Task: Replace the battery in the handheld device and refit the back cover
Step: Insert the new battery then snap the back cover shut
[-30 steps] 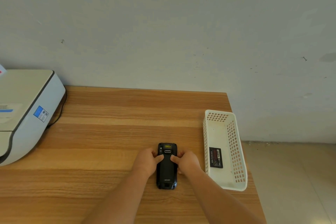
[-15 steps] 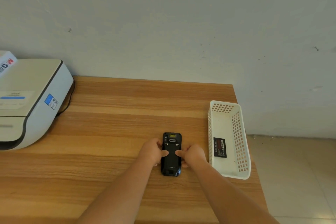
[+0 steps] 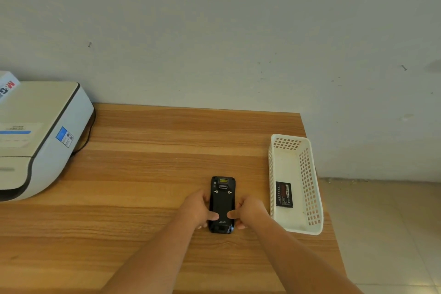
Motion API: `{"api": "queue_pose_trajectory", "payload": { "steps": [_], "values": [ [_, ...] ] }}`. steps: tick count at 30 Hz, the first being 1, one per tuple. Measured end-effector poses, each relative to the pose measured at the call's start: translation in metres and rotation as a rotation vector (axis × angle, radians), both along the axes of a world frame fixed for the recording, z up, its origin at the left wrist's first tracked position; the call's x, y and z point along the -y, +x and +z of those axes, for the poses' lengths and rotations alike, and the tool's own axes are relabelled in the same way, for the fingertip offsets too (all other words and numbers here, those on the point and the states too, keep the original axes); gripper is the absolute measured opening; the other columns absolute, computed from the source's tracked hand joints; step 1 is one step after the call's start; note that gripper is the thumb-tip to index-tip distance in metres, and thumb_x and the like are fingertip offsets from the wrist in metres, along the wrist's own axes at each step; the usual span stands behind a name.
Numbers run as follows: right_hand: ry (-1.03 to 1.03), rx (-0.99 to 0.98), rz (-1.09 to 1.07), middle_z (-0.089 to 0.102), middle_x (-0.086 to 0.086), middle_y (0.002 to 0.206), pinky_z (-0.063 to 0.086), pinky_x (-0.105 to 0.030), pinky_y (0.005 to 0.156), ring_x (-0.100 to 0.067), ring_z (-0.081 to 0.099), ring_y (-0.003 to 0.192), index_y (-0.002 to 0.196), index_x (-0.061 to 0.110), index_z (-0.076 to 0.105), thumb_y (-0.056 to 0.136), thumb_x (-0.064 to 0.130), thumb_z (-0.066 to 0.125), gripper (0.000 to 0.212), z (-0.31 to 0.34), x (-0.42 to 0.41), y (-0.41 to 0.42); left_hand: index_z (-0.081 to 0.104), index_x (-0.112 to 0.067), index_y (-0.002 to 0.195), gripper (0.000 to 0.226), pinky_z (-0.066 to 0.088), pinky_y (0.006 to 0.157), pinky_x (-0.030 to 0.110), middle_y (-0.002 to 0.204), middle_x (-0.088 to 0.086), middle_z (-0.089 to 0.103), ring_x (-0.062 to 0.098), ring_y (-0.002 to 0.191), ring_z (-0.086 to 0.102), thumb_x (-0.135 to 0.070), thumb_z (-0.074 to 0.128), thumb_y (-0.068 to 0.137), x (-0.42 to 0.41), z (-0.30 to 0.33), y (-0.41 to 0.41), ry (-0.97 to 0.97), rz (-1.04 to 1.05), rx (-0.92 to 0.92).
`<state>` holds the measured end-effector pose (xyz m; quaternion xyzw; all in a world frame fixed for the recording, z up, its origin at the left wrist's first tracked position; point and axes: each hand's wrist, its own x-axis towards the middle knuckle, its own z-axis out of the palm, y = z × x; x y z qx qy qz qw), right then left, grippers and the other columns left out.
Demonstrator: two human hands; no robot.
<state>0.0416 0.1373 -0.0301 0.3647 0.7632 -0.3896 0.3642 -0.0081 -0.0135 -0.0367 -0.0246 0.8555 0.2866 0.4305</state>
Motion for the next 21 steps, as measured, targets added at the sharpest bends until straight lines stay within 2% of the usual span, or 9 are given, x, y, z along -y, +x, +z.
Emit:
{"api": "queue_pose_trajectory", "payload": {
  "steps": [3, 9, 11, 13, 15, 18, 21],
  "values": [
    [-0.055, -0.048, -0.099, 0.071, -0.006, 0.092, 0.059, -0.037, 0.082, -0.02, 0.073, 0.082, 0.087, 0.017, 0.049, 0.079, 0.019, 0.08, 0.032, 0.0, -0.001, 0.008, 0.051, -0.019, 0.107, 0.041, 0.047, 0.048, 0.025, 0.09, 0.008, 0.072, 0.015, 0.063, 0.065, -0.015, 0.08, 0.079, 0.004, -0.003, -0.001, 0.027, 0.033, 0.079],
    [-0.066, -0.046, -0.065, 0.07, -0.005, 0.09, 0.059, -0.037, 0.084, -0.017, 0.072, 0.08, 0.089, 0.017, 0.05, 0.078, 0.014, 0.08, 0.032, -0.002, -0.002, 0.008, 0.054, -0.017, 0.103, 0.033, 0.048, 0.048, 0.024, 0.089, 0.009, 0.074, 0.015, 0.064, 0.067, -0.013, 0.078, 0.081, 0.008, -0.007, -0.002, -0.002, 0.002, 0.086],
    [-0.071, -0.023, -0.044, 0.071, -0.005, 0.089, 0.059, -0.036, 0.083, -0.017, 0.072, 0.079, 0.09, 0.016, 0.051, 0.078, 0.015, 0.08, 0.032, -0.001, -0.003, 0.005, 0.054, -0.016, 0.102, 0.033, 0.05, 0.05, 0.023, 0.089, 0.01, 0.074, 0.017, 0.07, 0.07, -0.014, 0.079, 0.08, 0.005, -0.004, -0.006, -0.033, -0.033, 0.104],
    [-0.087, -0.024, -0.078, 0.071, -0.008, 0.092, 0.06, -0.035, 0.081, -0.018, 0.071, 0.079, 0.092, 0.014, 0.052, 0.077, 0.021, 0.081, 0.034, -0.001, -0.006, 0.0, 0.054, -0.015, 0.106, 0.037, 0.051, 0.052, 0.023, 0.089, 0.011, 0.074, 0.019, 0.074, 0.072, -0.019, 0.08, 0.08, 0.001, 0.0, -0.014, -0.053, -0.039, 0.144],
    [-0.104, -0.06, -0.167, 0.07, -0.009, 0.093, 0.061, -0.036, 0.078, -0.019, 0.07, 0.075, 0.094, 0.013, 0.054, 0.079, 0.027, 0.08, 0.033, -0.001, -0.009, -0.007, 0.054, -0.011, 0.114, 0.047, 0.051, 0.051, 0.024, 0.082, 0.012, 0.073, 0.018, 0.063, 0.069, -0.038, 0.076, 0.083, -0.005, 0.004, -0.02, -0.083, -0.012, 0.186],
    [-0.08, -0.104, -0.203, 0.07, -0.009, 0.092, 0.06, -0.036, 0.077, -0.019, 0.069, 0.073, 0.089, 0.013, 0.053, 0.086, 0.032, 0.073, 0.027, -0.002, -0.011, -0.018, 0.053, -0.003, 0.122, 0.066, 0.059, 0.063, 0.027, 0.086, 0.015, 0.074, 0.019, 0.063, 0.069, -0.061, 0.054, 0.09, -0.013, -0.001, -0.027, -0.16, 0.028, 0.216],
    [-0.05, -0.096, -0.214, 0.07, -0.009, 0.094, 0.06, -0.036, 0.078, -0.02, 0.069, 0.075, 0.092, 0.013, 0.052, 0.088, 0.032, 0.07, 0.027, -0.003, -0.01, -0.023, 0.056, -0.004, 0.121, 0.064, 0.061, 0.08, 0.032, 0.091, 0.013, 0.075, 0.021, 0.081, 0.075, -0.061, 0.048, 0.092, -0.015, -0.009, -0.028, -0.203, 0.055, 0.195]
  ]
}}
